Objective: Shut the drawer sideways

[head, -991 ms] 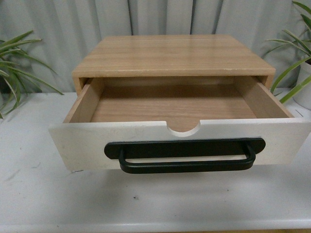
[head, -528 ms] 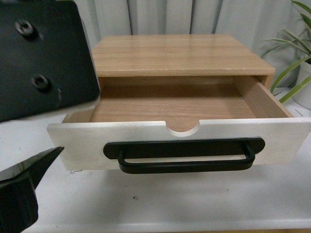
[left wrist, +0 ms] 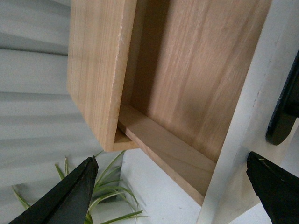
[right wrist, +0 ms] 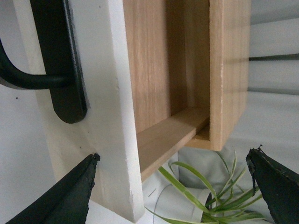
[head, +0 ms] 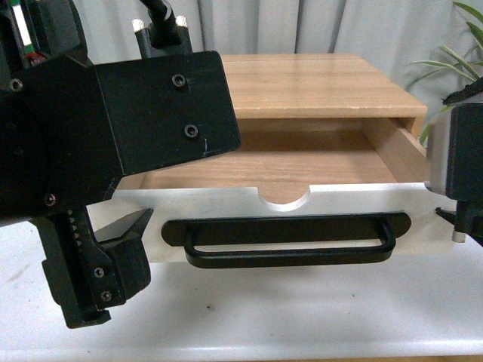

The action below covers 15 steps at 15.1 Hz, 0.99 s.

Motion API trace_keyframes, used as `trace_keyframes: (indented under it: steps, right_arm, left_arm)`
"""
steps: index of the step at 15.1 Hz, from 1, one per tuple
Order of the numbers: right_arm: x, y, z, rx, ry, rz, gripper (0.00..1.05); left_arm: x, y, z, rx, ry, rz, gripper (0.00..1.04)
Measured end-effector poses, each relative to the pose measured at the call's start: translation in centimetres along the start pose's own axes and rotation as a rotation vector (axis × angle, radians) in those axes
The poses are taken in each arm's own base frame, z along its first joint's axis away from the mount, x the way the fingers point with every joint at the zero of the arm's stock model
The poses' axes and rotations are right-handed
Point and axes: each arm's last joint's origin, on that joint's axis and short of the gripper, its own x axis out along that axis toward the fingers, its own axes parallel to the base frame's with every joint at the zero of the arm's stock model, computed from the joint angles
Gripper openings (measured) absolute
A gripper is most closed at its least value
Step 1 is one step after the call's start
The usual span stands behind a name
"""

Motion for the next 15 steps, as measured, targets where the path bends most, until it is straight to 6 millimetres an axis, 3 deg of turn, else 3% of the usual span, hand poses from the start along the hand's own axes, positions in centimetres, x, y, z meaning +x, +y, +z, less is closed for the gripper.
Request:
trace_keyframes:
  steps: [9, 15]
  right_arm:
    - [6.5, -4.2, -2.1, 0.054, 0.03, 0.006, 0.98]
    - [8.4, -7.4, -2.7, 0.069, 0.052, -0.095, 0.98]
  left_arm:
    - [6.2, 0.7, 1.0, -0.035, 0.052, 0.16, 0.98]
    - [10.1, 1.9, 1.4, -0.084, 0.096, 0.281, 0.98]
